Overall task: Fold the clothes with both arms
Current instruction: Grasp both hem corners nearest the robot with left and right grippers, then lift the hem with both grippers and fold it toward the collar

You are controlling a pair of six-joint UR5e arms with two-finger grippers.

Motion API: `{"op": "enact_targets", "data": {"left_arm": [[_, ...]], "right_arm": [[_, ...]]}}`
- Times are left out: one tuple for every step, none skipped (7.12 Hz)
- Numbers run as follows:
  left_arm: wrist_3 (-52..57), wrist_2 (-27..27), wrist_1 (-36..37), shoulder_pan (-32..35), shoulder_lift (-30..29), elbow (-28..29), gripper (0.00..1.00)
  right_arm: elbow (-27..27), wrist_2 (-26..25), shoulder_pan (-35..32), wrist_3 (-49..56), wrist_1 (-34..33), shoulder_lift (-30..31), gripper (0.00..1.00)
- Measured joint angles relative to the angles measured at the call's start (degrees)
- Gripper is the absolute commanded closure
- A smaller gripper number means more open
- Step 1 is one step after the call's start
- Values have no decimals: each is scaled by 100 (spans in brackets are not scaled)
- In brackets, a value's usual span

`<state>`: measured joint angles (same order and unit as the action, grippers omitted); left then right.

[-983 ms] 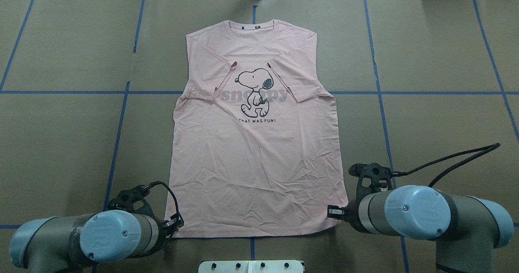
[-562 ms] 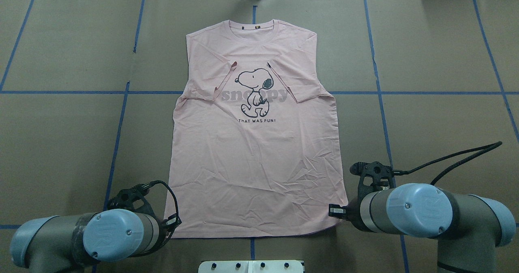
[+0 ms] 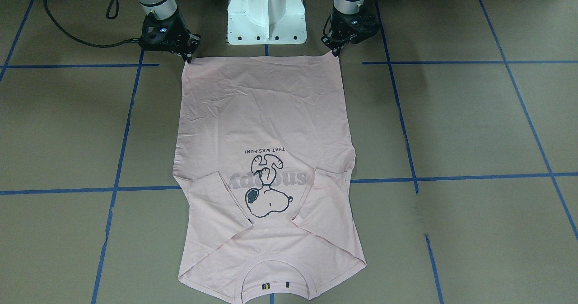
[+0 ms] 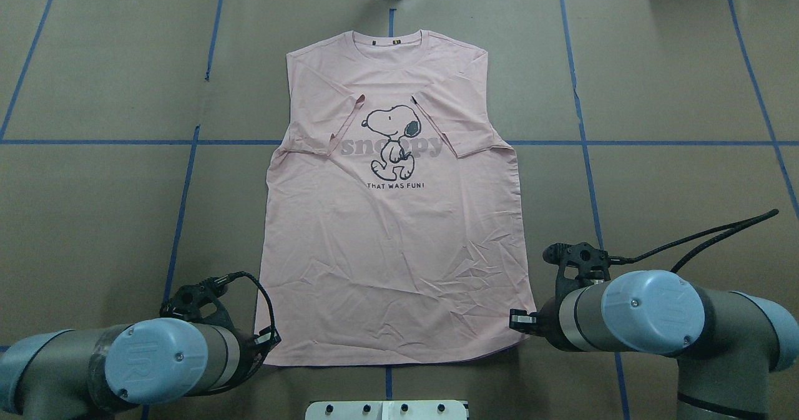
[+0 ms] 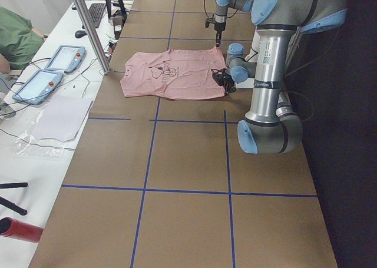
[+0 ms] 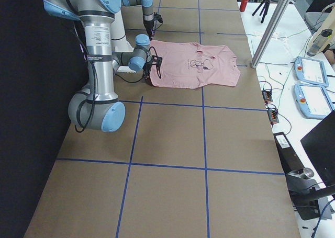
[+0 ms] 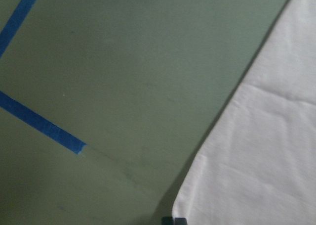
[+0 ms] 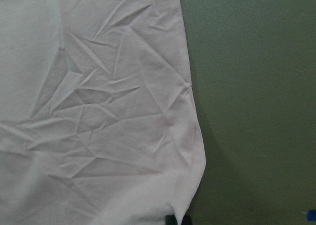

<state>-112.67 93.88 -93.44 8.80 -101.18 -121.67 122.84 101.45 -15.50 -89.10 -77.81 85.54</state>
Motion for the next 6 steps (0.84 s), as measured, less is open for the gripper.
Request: {"op": "enact_targets", "data": {"left_arm": [[283, 14, 181, 7, 21, -171, 100], [506, 21, 339, 10, 67, -387, 100], [627, 26, 450, 5, 165, -663, 100], [728, 33, 598, -32, 300, -1023, 100], [811, 75, 777, -129, 407, -1379, 100], [848, 158, 913, -251, 452, -1664, 100]], "right_arm": [[121, 218, -102, 2, -3, 58, 100], [329, 392, -153, 0, -15, 183, 100], [633, 580, -156, -1, -32, 370, 100], [944, 756, -96, -4, -38, 591, 100], [1244, 884, 56, -24, -40, 777, 100], [1481, 1011, 228, -57, -41, 860, 100]]}}
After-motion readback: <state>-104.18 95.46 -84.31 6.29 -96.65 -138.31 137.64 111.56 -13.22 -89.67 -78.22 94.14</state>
